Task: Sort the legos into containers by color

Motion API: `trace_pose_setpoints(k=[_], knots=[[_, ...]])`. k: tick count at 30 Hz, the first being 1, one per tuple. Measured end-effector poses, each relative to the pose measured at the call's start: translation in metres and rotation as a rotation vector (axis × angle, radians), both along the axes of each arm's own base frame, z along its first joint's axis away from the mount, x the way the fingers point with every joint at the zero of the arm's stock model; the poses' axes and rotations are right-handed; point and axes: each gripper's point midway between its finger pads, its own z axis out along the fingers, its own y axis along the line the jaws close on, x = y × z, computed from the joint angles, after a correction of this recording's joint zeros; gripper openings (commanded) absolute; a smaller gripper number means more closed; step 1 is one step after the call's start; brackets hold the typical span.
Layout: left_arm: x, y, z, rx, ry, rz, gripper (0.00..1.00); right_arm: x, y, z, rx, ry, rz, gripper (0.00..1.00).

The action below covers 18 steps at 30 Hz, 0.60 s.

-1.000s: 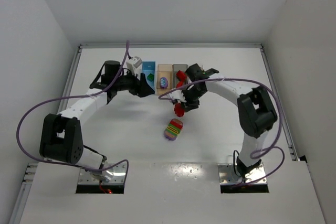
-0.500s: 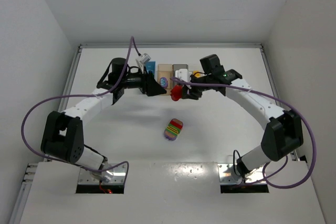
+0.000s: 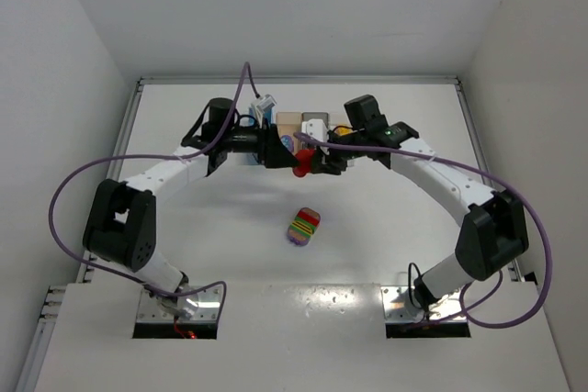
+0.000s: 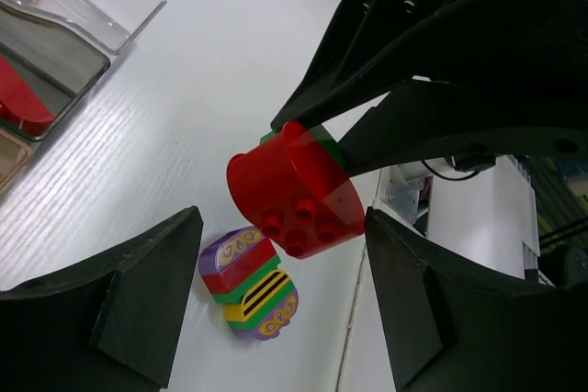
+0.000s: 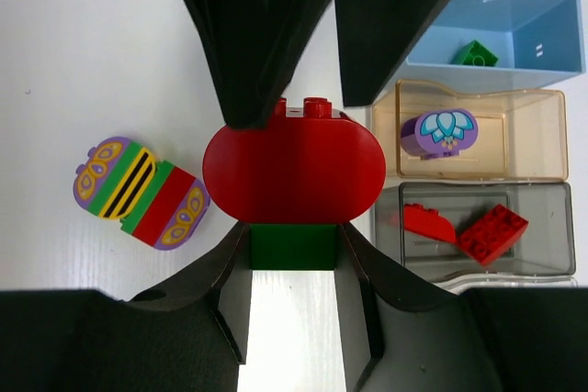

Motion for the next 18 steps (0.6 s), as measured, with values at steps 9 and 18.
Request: trace_pose_setpoints(k=[9, 18], knots=[[-0.010, -0.011, -0.007, 0.013, 0.023, -0.040, 0.53, -0.002, 0.011, 0.000, -0.030, -0.042, 0.004, 0.04], [-0.003, -0.009, -0.013, 0.042, 0.029, 0.002, 0.15, 0.003, 0.008, -0.005, -0.072, -0.123, -0.037, 0.01]])
